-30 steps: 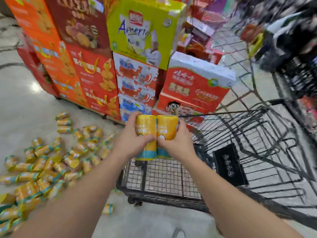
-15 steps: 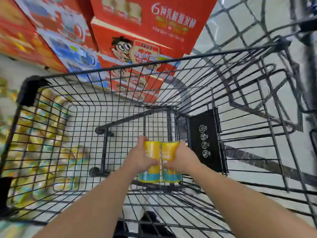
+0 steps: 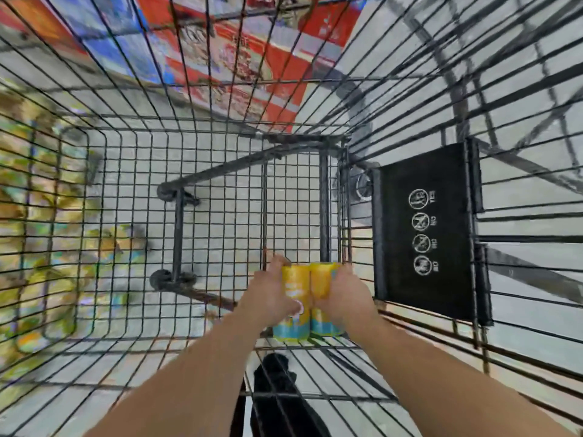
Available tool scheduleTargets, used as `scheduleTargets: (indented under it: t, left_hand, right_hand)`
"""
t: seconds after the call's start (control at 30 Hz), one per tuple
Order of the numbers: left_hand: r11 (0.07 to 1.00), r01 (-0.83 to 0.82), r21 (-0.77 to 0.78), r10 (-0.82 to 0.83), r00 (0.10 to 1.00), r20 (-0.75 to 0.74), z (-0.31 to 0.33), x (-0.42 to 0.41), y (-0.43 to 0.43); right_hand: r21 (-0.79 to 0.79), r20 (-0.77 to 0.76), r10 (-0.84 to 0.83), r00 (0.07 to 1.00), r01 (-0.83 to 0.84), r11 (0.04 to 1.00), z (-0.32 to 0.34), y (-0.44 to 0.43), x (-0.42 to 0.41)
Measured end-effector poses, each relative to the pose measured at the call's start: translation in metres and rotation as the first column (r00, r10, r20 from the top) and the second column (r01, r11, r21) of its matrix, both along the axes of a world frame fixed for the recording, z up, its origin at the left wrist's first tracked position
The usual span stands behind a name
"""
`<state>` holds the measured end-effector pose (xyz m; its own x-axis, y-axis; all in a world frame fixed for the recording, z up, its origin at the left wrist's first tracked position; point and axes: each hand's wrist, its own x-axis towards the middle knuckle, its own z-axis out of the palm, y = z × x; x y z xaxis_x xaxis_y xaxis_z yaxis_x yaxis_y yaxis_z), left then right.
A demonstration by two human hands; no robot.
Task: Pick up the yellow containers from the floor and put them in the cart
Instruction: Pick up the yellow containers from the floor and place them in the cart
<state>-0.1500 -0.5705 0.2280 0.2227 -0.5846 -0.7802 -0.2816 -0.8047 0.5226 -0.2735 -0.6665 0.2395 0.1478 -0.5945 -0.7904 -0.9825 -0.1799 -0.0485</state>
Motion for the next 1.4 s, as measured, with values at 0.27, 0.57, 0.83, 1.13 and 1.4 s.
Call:
scheduleTargets:
  t: [0.27,0.57,0.83,1.13,1.4]
  left_hand:
    - [0.999,-0.04,-0.018,0.04,0.999,-0.019,0.046,0.012,-0.007]
    - [0.782,-0.353,-0.515,0.494,0.853,0.166,0.282,0.137,0.024]
    - [0.538,-0.46,-0.706,0.795,0.556,0.244,0.399,0.265,0.231]
    - [0.466,-0.645,-0.606,0.885,0.352,0.306,0.342,0.38,0.509]
    - [0.557,-0.757,-0.34,0.818,0.43,0.382,0.166,0.396,0.608]
  right_hand:
    - [-0.035,-0.006,0.159,0.987,-0.159,0.987,0.056,-0.02,0.011]
    - [-0.415,0.489,0.416,0.767,-0.215,0.884,0.276,0.006,0.148]
    - [-0.483,0.729,0.561,0.392,-0.287,0.827,0.398,0.178,0.311]
    - [-0.377,0.761,0.534,0.37,-0.417,0.827,0.343,0.422,0.466]
    - [-0.255,0.542,0.612,0.576,-0.581,0.773,0.154,0.49,0.486]
